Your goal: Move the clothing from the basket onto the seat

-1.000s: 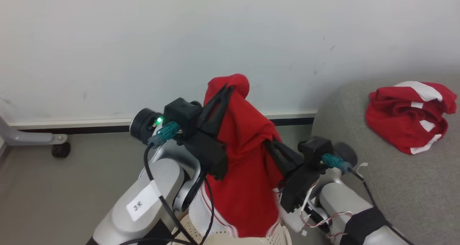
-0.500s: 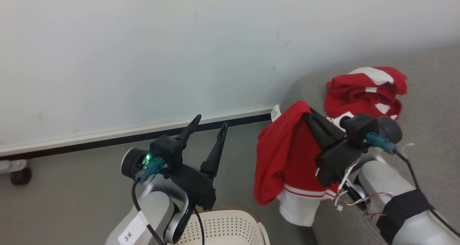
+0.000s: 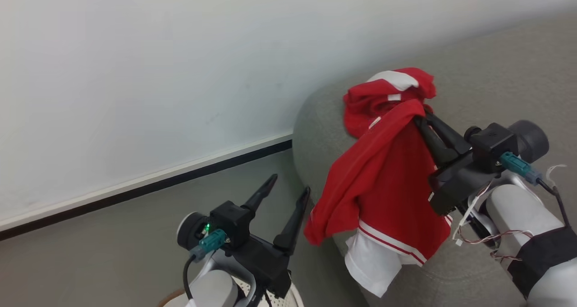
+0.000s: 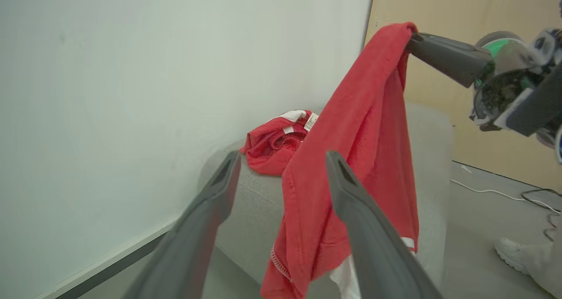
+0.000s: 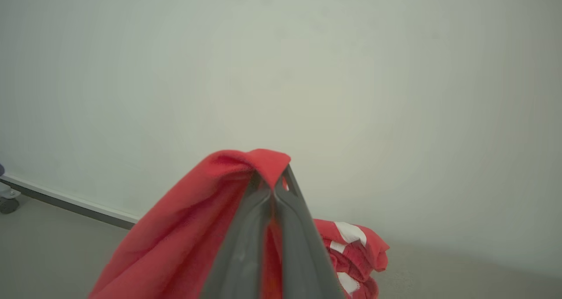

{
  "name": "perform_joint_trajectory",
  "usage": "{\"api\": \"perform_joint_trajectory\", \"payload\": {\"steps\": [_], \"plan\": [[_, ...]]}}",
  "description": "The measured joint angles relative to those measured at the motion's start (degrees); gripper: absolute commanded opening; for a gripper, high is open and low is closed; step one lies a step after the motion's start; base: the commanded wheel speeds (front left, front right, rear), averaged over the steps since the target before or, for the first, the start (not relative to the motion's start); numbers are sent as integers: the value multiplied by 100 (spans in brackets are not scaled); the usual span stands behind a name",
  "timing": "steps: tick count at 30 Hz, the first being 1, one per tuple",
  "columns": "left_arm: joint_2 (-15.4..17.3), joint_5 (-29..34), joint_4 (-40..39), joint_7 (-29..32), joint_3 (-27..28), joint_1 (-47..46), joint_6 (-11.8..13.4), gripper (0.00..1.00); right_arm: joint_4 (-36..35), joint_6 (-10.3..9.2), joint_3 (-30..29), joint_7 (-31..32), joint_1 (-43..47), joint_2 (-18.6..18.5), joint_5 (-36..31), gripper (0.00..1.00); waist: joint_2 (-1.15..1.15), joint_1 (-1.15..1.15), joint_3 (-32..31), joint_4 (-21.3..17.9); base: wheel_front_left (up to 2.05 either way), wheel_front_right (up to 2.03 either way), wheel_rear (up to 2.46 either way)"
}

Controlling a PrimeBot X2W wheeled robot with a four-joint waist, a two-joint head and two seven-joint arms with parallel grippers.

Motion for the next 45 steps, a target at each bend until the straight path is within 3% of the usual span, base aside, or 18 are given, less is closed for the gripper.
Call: {"api": "perform_joint_trajectory", "payload": {"steps": [9,16,29,34,41,45], "plan": [[-174,15,-132,-14,-254,54,-18,100,-400,-36,-144,0,-1,-303,-57,0,0,-1,90,-526,0,0,0],[-218,123,-322,-14,-455,53,-38,100,-229,-30,-474,86,-355,-538,152,0,0,-1,374,-542,0,0,0],[-71,512,-889,49,-570,-248,42,100,965,16,-1272,565,-2675,-1224,293,0,0,1,1151,6,0,0,0],[-38,625,-1138,98,-623,-399,60,100,1459,-91,-1528,658,-3284,-1525,282,0,0,1,1494,319,0,0,0],[38,815,-1362,200,-671,-627,58,100,2015,-290,-1723,649,-3358,-1580,321,0,0,1,1956,675,0,0,0],[93,871,-1512,250,-637,-811,62,100,2239,-335,-1688,603,-3354,-1313,377,0,1,2,2297,869,0,0,0]]}}
